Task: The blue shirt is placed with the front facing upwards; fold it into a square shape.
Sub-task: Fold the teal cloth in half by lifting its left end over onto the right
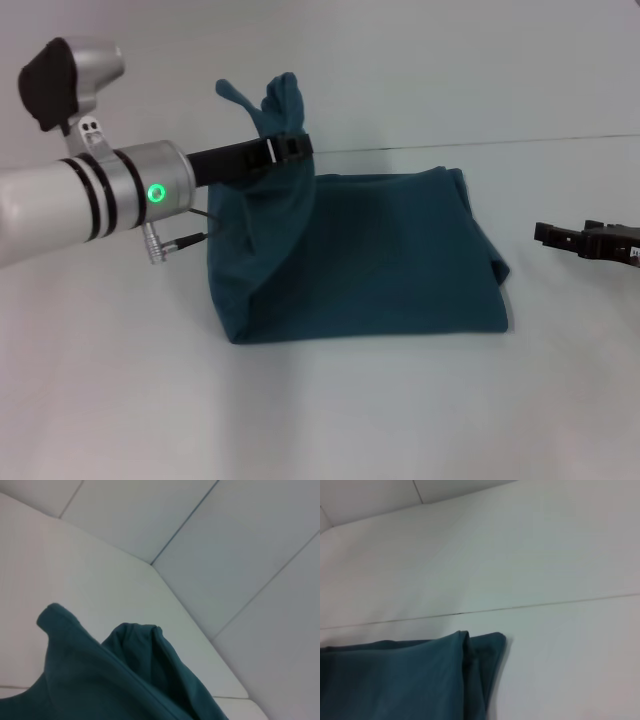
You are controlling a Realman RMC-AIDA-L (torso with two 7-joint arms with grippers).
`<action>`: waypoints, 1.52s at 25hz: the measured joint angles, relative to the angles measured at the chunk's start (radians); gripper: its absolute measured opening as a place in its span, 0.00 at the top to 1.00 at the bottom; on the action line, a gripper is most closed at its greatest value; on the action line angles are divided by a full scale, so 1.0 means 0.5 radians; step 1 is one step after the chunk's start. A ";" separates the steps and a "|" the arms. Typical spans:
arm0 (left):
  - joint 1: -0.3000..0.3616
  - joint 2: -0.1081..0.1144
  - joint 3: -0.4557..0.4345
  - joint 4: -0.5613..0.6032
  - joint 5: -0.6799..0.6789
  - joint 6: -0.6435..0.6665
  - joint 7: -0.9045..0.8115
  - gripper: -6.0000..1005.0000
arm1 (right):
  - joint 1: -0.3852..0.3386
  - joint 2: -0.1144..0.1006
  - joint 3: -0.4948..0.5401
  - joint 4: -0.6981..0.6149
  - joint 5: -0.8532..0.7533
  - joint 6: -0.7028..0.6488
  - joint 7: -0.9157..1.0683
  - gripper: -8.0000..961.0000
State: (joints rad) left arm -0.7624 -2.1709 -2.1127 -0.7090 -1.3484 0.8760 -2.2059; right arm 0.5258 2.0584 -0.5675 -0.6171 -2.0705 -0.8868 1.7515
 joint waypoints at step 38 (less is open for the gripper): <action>-0.199 -0.008 0.792 0.174 -0.631 -0.403 0.068 0.93 | -0.054 0.002 0.074 0.008 0.002 0.026 -0.064 0.09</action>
State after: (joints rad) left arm -0.8621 -2.1750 -1.7166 -0.6221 -1.6638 0.6745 -2.1719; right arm 0.4988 2.0594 -0.5306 -0.6131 -2.0693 -0.8738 1.7196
